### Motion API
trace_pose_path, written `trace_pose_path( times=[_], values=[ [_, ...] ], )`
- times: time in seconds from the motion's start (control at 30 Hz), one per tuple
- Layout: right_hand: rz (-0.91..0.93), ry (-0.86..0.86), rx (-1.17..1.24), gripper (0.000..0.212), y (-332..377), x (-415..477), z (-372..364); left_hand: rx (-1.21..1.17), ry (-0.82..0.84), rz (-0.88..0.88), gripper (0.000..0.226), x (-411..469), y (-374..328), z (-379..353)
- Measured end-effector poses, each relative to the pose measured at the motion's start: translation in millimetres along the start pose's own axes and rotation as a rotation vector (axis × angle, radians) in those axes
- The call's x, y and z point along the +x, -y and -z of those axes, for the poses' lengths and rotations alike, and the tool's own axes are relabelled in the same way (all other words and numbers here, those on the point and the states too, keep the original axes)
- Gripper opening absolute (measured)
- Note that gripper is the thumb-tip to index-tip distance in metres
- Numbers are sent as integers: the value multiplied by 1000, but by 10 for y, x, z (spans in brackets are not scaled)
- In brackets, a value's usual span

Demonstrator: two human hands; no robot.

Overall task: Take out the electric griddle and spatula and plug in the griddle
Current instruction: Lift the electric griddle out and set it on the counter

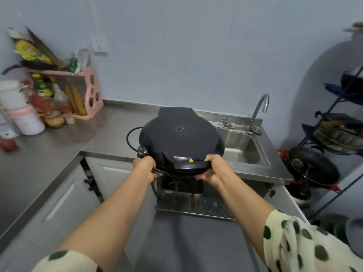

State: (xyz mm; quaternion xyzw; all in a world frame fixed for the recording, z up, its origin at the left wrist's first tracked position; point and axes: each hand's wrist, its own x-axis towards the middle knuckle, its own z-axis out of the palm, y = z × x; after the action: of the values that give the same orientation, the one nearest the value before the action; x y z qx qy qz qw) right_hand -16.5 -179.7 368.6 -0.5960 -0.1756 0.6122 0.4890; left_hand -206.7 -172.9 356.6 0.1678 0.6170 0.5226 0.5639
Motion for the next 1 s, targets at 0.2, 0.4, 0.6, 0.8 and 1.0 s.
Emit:
trace_pose_path(
  times=[0.2, 0.4, 0.6, 0.8, 1.0],
  values=[
    [-35, 94, 19, 41, 315, 589, -483, -37, -68, -6, 61, 571, -371, -93],
    [-45, 159, -81, 36, 443, 925, -901, -90, -127, -4, 56, 1010, -645, -66],
    [-43, 135, -75, 33, 415, 1246, -1447, -54, -122, 16, 54, 1637, -905, 141],
    [-27, 68, -25, 35, 276, 1622, -2172, -42, -49, 66, 59, 2484, -1247, 401],
    [-38, -52, 95, 42, -37, 2090, -2824, 43, 43, 73, 67, 3327, -1562, 674]
  ],
)
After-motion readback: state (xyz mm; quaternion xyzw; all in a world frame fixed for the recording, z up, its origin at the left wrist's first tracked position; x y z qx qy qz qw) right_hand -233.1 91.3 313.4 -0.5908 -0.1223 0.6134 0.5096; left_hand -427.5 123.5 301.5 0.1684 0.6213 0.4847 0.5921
